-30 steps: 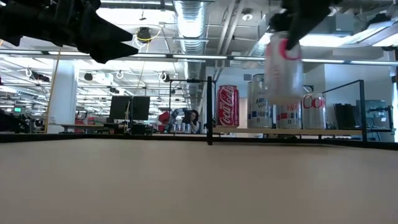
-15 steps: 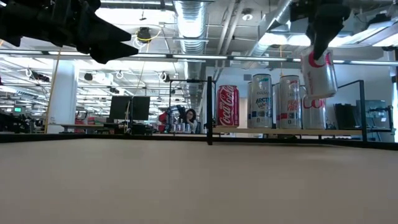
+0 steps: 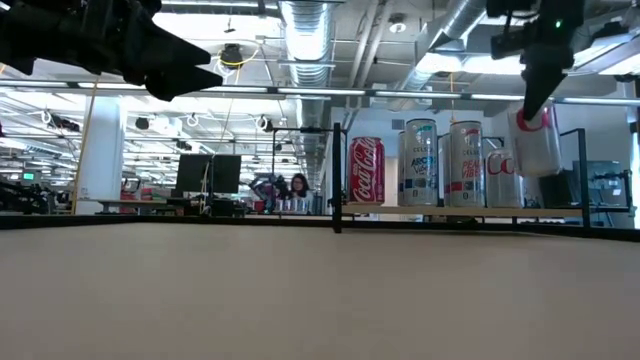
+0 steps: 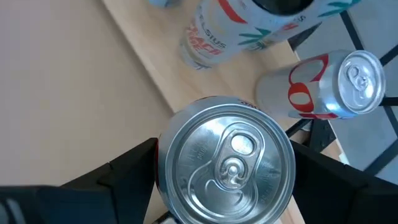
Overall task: Place canned beverage on shelf
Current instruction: Put the white soda can on the shelf
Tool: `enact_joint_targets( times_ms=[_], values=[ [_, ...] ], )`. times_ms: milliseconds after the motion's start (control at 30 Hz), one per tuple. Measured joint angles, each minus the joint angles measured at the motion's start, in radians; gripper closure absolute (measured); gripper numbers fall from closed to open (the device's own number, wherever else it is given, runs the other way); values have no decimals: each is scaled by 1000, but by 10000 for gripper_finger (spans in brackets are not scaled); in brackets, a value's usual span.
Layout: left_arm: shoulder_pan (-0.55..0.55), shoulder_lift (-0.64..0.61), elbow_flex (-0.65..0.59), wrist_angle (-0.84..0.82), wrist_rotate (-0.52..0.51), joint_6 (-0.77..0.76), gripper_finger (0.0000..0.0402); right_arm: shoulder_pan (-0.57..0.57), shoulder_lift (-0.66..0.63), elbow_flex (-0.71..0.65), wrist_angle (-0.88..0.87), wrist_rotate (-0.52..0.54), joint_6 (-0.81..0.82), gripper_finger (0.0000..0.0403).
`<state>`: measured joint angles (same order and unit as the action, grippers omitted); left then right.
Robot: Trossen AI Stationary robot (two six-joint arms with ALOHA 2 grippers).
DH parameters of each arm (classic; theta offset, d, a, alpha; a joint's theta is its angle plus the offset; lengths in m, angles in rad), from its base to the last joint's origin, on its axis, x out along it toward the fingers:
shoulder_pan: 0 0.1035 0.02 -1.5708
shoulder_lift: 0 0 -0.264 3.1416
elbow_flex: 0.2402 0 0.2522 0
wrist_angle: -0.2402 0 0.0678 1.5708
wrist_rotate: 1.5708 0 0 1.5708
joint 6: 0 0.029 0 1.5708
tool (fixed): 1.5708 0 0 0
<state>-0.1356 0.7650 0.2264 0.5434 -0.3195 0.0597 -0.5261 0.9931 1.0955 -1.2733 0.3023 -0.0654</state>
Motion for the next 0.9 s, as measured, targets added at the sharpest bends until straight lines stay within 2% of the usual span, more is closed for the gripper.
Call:
enact_joint_targets(
  times_ms=[167, 500, 600, 900],
  values=[
    [0, 0, 0, 0, -1, -15, 56, -67, 19, -78, 80, -8, -66, 67],
    [0, 0, 0, 0, -6, -45, 56, -214, 42, -119, 221, -43, -161, 67],
    [0, 0, 0, 0, -6, -45, 56, -262, 41, -119, 217, -46, -177, 67],
    [0, 0, 0, 0, -6, -45, 56, -347, 42, -119, 239, -143, -200, 66]
  ],
)
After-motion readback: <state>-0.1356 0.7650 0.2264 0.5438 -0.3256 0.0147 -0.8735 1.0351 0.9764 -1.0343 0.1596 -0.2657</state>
